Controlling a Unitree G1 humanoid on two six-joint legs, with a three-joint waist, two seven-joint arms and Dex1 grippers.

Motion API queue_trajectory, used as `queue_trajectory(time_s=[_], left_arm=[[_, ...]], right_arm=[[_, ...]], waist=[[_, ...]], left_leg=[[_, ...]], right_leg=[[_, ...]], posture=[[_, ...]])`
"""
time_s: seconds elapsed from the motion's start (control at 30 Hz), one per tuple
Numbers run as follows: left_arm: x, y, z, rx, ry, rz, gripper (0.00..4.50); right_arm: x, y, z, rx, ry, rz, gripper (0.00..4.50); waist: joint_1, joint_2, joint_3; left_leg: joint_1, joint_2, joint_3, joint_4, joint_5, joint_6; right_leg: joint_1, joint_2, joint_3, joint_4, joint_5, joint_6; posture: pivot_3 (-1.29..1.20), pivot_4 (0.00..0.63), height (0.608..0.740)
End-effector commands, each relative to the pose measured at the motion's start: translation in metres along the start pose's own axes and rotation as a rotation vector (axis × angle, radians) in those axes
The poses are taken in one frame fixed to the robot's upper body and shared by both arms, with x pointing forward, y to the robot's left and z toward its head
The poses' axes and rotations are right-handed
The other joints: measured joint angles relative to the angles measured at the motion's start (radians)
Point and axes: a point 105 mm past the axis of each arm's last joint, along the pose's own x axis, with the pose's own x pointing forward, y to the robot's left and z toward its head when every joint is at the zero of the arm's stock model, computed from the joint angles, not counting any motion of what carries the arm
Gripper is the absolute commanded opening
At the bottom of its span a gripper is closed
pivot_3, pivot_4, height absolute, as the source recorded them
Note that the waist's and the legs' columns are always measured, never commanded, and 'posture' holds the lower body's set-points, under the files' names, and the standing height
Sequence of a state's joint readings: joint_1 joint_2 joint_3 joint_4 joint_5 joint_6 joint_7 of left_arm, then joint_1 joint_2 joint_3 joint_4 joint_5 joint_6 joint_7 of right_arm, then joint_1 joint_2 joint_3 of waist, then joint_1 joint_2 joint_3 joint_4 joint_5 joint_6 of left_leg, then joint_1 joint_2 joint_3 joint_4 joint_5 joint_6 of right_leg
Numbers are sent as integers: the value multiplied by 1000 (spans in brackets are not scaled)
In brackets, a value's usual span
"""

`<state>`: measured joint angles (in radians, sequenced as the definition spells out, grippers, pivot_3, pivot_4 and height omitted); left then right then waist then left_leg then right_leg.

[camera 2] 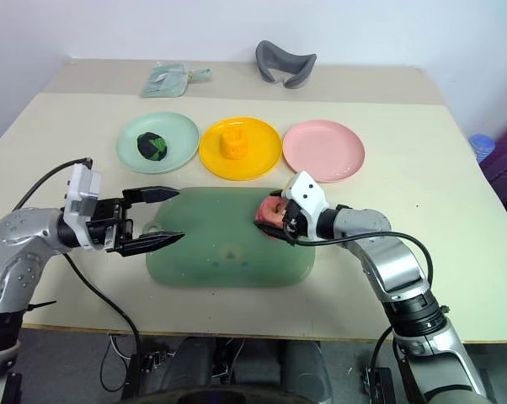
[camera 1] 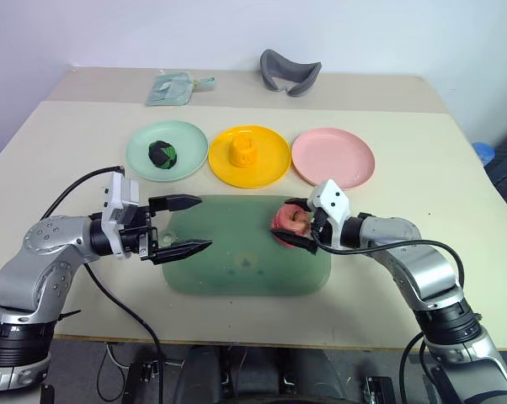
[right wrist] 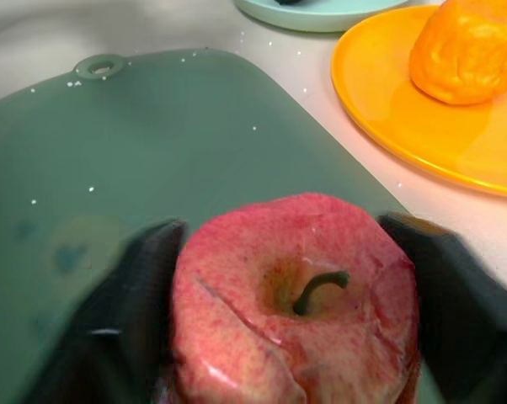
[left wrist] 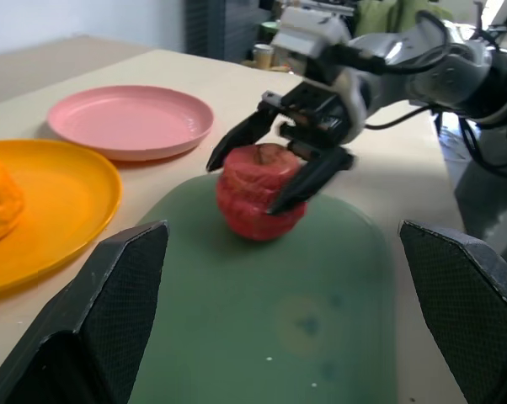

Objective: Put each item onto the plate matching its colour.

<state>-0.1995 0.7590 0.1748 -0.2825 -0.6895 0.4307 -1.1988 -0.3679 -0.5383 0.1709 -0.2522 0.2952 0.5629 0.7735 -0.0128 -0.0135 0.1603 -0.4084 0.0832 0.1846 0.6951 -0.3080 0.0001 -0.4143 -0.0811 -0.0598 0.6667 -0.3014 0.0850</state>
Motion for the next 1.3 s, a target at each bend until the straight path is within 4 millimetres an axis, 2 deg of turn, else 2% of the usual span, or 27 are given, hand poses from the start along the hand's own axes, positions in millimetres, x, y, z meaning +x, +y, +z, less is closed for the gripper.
queue_trajectory(time_s=[0.03, 0.13, 0.23, 0.3, 0.4, 0.57, 0.67, 0.87, 0.9, 0.97, 1.17, 1.3], left_arm=[[-4, -6, 9, 43, 0, -26, 4500], [-5, -7, 9, 47, 5, -19, 4500], [-3, -3, 10, 52, -7, 17, 4500], [0, 3, 11, 63, -18, 69, 4500], [12, 20, 15, 90, -67, 209, 4500], [33, 33, 23, 89, -144, 360, 4500], [41, 38, 23, 89, -161, 432, 4500], [38, 38, 20, 76, -158, 484, 4500], [36, 37, 19, 76, -155, 488, 4500], [34, 37, 18, 74, -150, 501, 4500], [26, 34, 8, 77, -91, 538, 4500], [13, 38, -3, 104, -33, 598, 4500]], right_arm=[[-3, -6, 5, -28, -5, -22, 2647], [-4, -13, 10, -22, -23, -50, 2647], [-5, -32, 23, -45, -62, -120, 2647], [-7, -54, 35, -53, -102, -209, 2647], [-14, -103, 48, -113, -129, -386, 2647], [-16, -158, 38, -109, -100, -559, 2647], [-16, -177, 27, -85, -69, -627, 2647], [-15, -189, 9, -15, -33, -667, 2647], [-15, -190, 7, -5, -33, -671, 3691], [-15, -190, 7, 6, -37, -662, 4487], [-23, -189, 26, -37, -105, -612, 4487], [-46, -163, 52, -131, -218, -486, 4487]], waist=[[0, 0, 0], [0, 0, 0], [0, 0, 0], [-1, 0, 0], [2, 0, 0], [-2, 0, 0], [-7, 0, 0], [-12, 2, 1], [-13, 2, 1], [-14, 2, 1], [-16, 3, 1], [-2, 4, 1]], left_leg=[[0, 0, 0, 0, 0, 0], [0, 0, 0, 0, 0, 0], [0, 0, 0, 0, 0, 0], [0, 0, 0, 0, 0, 0], [0, 0, 0, 0, 0, 0], [0, 0, 1, -1, 0, 0], [0, 0, 1, -1, 0, 0], [0, 0, 3, -2, 0, 0], [0, 0, 3, -2, 0, 0], [0, 0, 3, -2, 0, 0], [0, 0, 2, -2, 0, 0], [0, 1, 2, -3, 0, 0]], right_leg=[[0, 0, 0, 0, 0, 0], [0, 0, 0, 0, 0, 0], [0, 0, 0, 0, 0, 0], [0, 0, 0, 0, 0, 0], [0, 0, 0, 0, 0, 0], [0, 0, 0, -1, 0, 0], [0, 0, 1, -1, 0, 0], [-2, 0, 2, 0, 0, 0], [-2, 0, 2, 0, 0, 0], [-2, 0, 2, 0, 0, 0], [-2, 0, 2, 0, 0, 0], [-2, 0, 2, -1, 0, 0]], posture=[[0, 150, 740], [0, 150, 740], [0, 150, 740], [0, 150, 740], [0, 150, 740], [0, 150, 740], [0, 150, 740], [0, 150, 740], [0, 150, 740], [0, 150, 740], [0, 150, 740], [0, 150, 740]])
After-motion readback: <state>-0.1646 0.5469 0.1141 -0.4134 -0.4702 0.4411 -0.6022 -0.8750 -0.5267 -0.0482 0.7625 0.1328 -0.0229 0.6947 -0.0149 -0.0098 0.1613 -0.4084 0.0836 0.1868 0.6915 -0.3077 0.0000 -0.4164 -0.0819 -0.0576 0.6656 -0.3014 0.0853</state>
